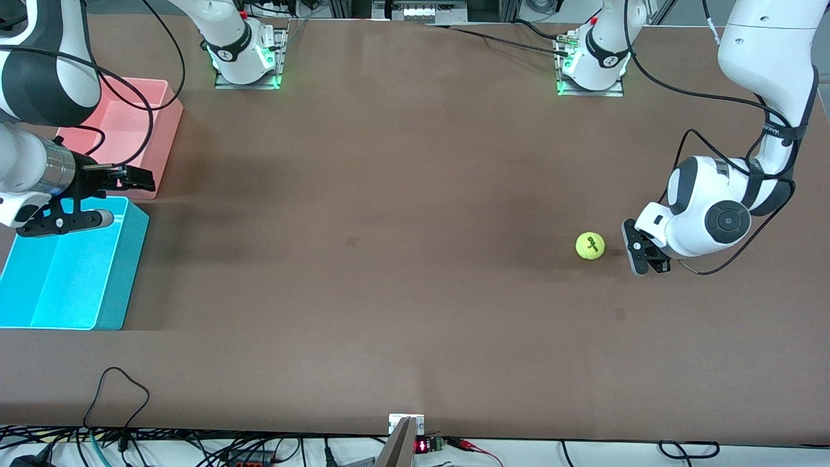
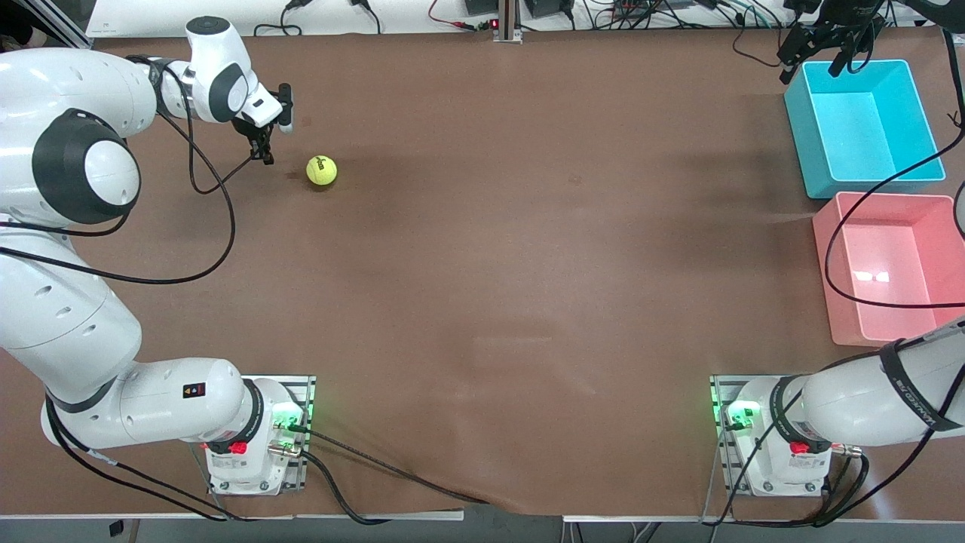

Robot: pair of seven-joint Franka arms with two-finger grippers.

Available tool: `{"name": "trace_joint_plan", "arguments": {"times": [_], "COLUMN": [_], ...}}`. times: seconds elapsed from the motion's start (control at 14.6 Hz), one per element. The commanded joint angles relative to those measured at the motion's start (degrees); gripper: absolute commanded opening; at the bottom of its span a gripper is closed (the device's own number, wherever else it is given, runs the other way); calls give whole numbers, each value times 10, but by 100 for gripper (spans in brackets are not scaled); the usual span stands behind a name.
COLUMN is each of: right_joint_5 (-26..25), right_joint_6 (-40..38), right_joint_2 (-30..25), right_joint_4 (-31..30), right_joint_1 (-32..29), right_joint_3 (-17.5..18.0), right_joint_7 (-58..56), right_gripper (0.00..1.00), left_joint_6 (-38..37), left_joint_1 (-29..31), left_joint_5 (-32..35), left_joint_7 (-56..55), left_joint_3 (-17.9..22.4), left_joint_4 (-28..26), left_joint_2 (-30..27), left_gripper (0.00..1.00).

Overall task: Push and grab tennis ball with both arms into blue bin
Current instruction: 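Push the ball with the left gripper while the right gripper approaches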

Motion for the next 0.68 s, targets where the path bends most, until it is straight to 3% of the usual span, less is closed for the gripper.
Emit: {"name": "trace_joint_plan", "arguments": {"times": [0.0, 0.34, 0.62], "right_joint_5": [3, 6, 6], "right_joint_6": [-3, 21, 30], "right_joint_2": [-3, -4, -1], "right_joint_4": [-18, -58, -58], "right_joint_1": [0, -16, -39], "right_joint_3": [2, 2, 2], "right_joint_7": [-5, -7, -25], "right_gripper": [100, 100, 100], "left_joint_6": [17, 33, 90], "left_joint_1": [28, -7, -145], "left_joint_5": [14, 14, 13], "left_joint_7": [44, 30, -179], "left_joint_3": [-2, -11, -12], "left_joint_4": [-1, -7, 1], "left_joint_2": [5, 11, 66], "left_gripper": [0, 0, 0]}}
